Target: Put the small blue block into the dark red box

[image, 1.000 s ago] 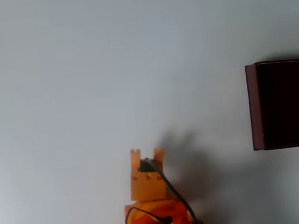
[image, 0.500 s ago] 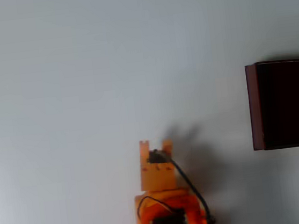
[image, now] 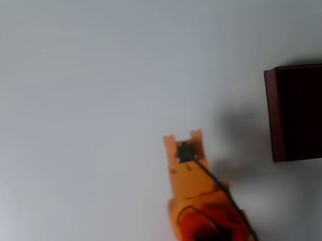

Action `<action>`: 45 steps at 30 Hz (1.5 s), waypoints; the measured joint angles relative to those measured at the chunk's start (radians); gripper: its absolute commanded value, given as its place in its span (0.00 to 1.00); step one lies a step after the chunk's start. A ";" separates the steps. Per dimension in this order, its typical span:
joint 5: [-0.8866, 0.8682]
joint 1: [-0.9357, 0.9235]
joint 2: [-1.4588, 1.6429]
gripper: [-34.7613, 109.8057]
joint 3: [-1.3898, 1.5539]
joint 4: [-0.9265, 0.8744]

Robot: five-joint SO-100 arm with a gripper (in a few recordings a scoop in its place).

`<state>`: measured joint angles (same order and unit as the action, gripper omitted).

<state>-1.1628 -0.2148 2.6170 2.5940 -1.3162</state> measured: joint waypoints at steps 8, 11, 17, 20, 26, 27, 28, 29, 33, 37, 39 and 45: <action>0.492 -0.284 -0.225 0.24 -0.379 0.071; 0.583 -0.364 -0.324 0.24 -0.433 0.163; 0.672 -0.434 -0.630 0.24 -0.566 0.314; 0.698 -0.456 -0.781 0.29 -0.624 0.360; 0.710 -0.494 -0.925 0.41 -0.660 0.410; 0.724 -0.494 -0.925 0.41 -0.661 0.411; 0.739 -0.494 -0.917 0.41 -0.663 0.414; 0.762 -0.491 -0.910 0.41 -0.660 0.414; 0.853 -0.451 -0.767 0.36 -0.607 0.345; 0.925 -0.359 -0.512 0.31 -0.514 0.210; 0.950 -0.278 -0.353 0.28 -0.430 0.181; 1.022 0.028 0.141 0.24 -0.202 0.112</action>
<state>-0.1411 -0.1871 2.7581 2.3915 -1.2042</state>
